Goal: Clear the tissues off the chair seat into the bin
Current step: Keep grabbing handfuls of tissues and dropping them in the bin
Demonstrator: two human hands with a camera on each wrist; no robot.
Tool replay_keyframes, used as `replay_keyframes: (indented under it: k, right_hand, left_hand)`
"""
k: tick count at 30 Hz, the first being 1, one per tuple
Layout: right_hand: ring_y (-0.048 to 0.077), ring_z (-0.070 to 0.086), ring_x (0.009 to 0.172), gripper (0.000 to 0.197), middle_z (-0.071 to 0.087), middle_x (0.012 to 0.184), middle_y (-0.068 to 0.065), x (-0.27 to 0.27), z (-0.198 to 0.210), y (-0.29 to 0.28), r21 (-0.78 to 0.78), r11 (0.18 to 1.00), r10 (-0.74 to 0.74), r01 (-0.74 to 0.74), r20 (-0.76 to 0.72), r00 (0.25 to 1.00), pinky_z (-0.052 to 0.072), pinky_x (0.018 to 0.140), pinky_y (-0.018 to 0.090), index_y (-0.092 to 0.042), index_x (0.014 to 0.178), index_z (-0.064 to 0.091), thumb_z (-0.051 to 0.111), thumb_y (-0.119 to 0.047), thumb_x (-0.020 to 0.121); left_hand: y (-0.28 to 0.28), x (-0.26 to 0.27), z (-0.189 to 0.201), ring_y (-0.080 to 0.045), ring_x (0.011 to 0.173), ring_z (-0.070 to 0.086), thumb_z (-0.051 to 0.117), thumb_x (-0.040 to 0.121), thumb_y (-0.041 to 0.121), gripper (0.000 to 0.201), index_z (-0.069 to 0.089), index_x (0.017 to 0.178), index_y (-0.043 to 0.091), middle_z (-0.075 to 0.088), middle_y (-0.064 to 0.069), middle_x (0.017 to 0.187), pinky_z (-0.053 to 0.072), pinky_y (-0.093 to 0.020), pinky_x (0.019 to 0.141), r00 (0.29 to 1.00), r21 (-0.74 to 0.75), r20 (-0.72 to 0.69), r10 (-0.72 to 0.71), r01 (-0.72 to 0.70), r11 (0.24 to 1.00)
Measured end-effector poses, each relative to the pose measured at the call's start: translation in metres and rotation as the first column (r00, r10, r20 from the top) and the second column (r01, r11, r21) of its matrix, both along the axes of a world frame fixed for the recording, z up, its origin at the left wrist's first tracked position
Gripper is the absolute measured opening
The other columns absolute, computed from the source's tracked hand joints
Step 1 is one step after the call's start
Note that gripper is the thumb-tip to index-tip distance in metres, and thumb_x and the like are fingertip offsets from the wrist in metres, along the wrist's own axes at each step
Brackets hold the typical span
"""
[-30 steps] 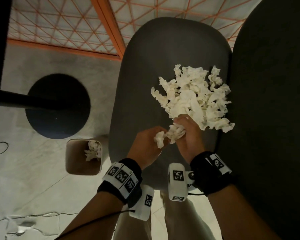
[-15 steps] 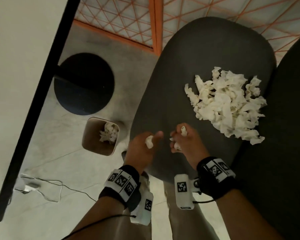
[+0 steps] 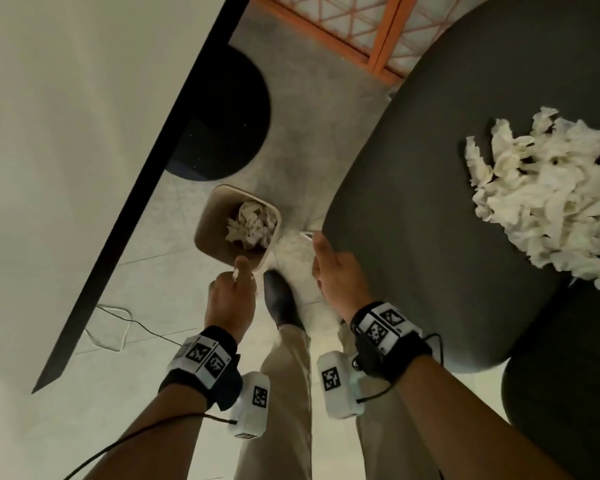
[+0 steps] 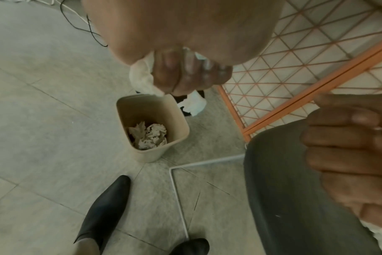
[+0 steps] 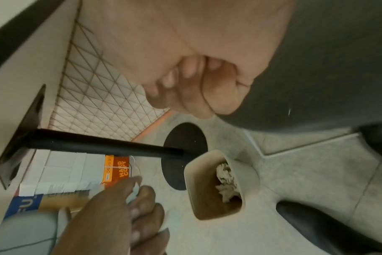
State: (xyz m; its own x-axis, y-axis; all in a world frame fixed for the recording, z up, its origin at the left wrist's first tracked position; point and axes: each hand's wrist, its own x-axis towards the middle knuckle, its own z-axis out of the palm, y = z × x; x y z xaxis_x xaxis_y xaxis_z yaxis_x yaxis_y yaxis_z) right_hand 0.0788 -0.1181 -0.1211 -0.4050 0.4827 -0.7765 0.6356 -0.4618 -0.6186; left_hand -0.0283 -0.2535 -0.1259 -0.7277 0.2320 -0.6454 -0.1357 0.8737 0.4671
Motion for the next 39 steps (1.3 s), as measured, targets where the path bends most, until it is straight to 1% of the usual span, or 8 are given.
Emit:
replay_keyframes:
  k: [5,8,12,15,19,22,27,39]
  right_hand:
    - [0.019,0.051,0.064,0.057,0.051,0.059,-0.006,-0.037,-0.041,-0.044,-0.066,0.992,0.111,-0.104,0.100,0.989,0.041,0.073,0.038,-0.023,0.054,0.052,0.035,-0.056,0.097]
    - [0.014,0.042,0.055,0.048,0.045,0.058,-0.005,-0.060,-0.072,-0.062,-0.239,0.962,0.156,-0.131,0.085,0.984,0.035,0.062,0.031,-0.022,0.064,0.047,0.034,-0.053,0.098]
    - [0.015,0.038,0.053,0.024,0.049,0.074,0.004,-0.091,-0.110,-0.064,-0.367,0.924,0.156,-0.104,0.115,0.981,0.032,0.054,0.025,-0.018,0.092,0.053,0.036,-0.034,0.098]
    - [0.022,0.053,0.090,0.017,0.058,0.112,0.007,-0.109,-0.134,-0.058,-0.442,0.897,0.080,-0.021,0.114,0.990,0.041,0.074,0.033,-0.022,0.109,0.050,0.039,-0.028,0.099]
    - [0.035,0.047,0.127,0.038,0.045,0.143,0.014,-0.125,-0.159,-0.054,-0.408,0.913,0.040,-0.008,0.069,0.997,0.046,0.096,0.047,-0.013,0.135,0.047,0.040,-0.026,0.100]
    - [0.038,0.042,0.132,0.046,0.039,0.147,0.018,-0.135,-0.169,-0.050,-0.403,0.915,-0.004,0.013,0.023,1.000,0.042,0.103,0.053,-0.010,0.142,0.039,0.040,-0.022,0.098]
    - [0.030,0.038,0.130,0.060,0.033,0.147,0.003,-0.146,-0.176,-0.044,-0.461,0.882,-0.108,0.094,-0.004,0.994,0.041,0.101,0.046,-0.034,0.146,0.030,0.042,-0.012,0.092]
    - [0.030,0.059,0.117,0.043,0.058,0.133,0.013,-0.090,-0.105,-0.049,-0.380,0.904,0.194,-0.196,-0.044,0.980,0.046,0.103,0.048,-0.023,0.136,0.049,0.039,-0.013,0.095]
  left_hand:
    - [-0.027,-0.029,-0.044,-0.042,0.094,0.060,0.027,0.095,0.060,0.067,0.059,0.080,0.003,0.067,-0.025,0.093,0.045,-0.047,0.081,0.995,-0.058,0.032,-0.098,0.099,0.993]
    - [-0.034,-0.047,-0.073,-0.043,0.100,0.058,0.040,0.089,0.043,0.029,0.053,0.082,0.019,0.064,-0.023,0.102,0.045,-0.047,0.080,0.974,-0.055,0.184,-0.134,0.146,0.988]
    - [-0.032,-0.066,-0.109,-0.027,0.081,0.056,0.054,0.071,0.041,0.039,0.051,0.102,0.017,0.056,-0.003,0.082,0.041,-0.036,0.071,0.925,-0.036,0.342,-0.165,0.188,0.981]
    - [-0.040,-0.082,-0.143,-0.035,0.102,0.060,0.052,0.081,0.002,0.042,0.046,0.121,0.012,0.059,-0.012,0.112,0.052,-0.041,0.083,0.933,-0.057,0.260,-0.250,0.273,0.960]
    - [-0.044,-0.104,-0.171,-0.028,0.108,0.057,0.058,0.078,-0.004,0.059,0.042,0.132,0.015,0.052,-0.001,0.121,0.052,-0.042,0.089,0.947,-0.020,0.206,-0.248,0.258,0.966]
    - [-0.044,-0.121,-0.188,-0.025,0.110,0.050,0.067,0.075,-0.001,0.075,0.039,0.139,0.028,0.045,-0.001,0.127,0.047,-0.035,0.082,0.943,-0.015,0.146,-0.299,0.305,0.952]
    - [-0.040,-0.139,-0.198,-0.023,0.125,0.046,0.079,0.073,0.012,0.090,0.031,0.148,0.028,0.044,-0.002,0.140,0.042,-0.042,0.104,0.945,-0.002,0.115,-0.307,0.309,0.951]
    - [-0.041,-0.100,-0.123,-0.023,0.100,0.066,0.068,0.084,0.014,0.045,0.058,0.127,0.021,0.063,-0.004,0.121,0.046,-0.029,0.079,0.937,0.029,-0.031,-0.348,0.349,0.937]
